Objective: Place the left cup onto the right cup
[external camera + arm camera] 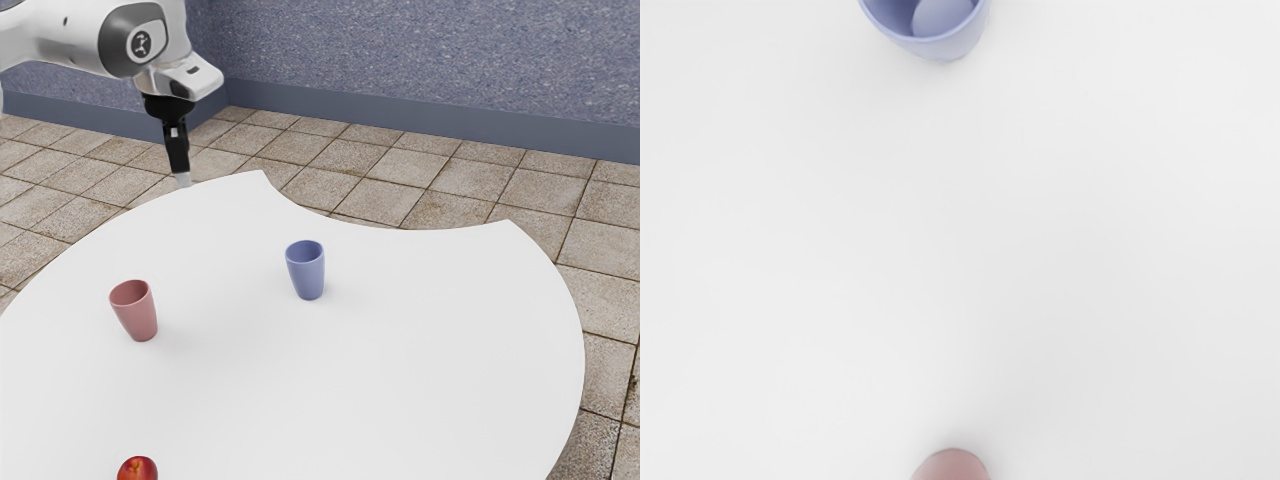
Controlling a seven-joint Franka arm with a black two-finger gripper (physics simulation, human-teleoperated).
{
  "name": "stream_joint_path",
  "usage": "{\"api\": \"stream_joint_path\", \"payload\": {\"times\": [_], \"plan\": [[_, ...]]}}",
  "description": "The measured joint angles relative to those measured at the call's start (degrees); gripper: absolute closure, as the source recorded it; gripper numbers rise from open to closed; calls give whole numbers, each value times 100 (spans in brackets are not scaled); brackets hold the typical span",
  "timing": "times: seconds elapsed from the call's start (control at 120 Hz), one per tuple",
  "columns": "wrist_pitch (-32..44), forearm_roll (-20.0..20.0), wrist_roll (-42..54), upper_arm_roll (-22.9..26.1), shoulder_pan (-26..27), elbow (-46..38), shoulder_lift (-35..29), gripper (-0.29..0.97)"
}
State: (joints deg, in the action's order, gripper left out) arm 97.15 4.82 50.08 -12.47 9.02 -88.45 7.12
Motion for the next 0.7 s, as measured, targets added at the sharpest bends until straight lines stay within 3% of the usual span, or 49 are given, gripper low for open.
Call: {"api": "stream_joint_path", "payload": {"times": [0.108,0.392,0.7], "plan": [[10,-67,19,-9,-4,-177,-84,0],[637,-33,31,-17,-404,-1707,-413,0],[1104,-2,43,-19,-971,-2155,-220,0]]}}
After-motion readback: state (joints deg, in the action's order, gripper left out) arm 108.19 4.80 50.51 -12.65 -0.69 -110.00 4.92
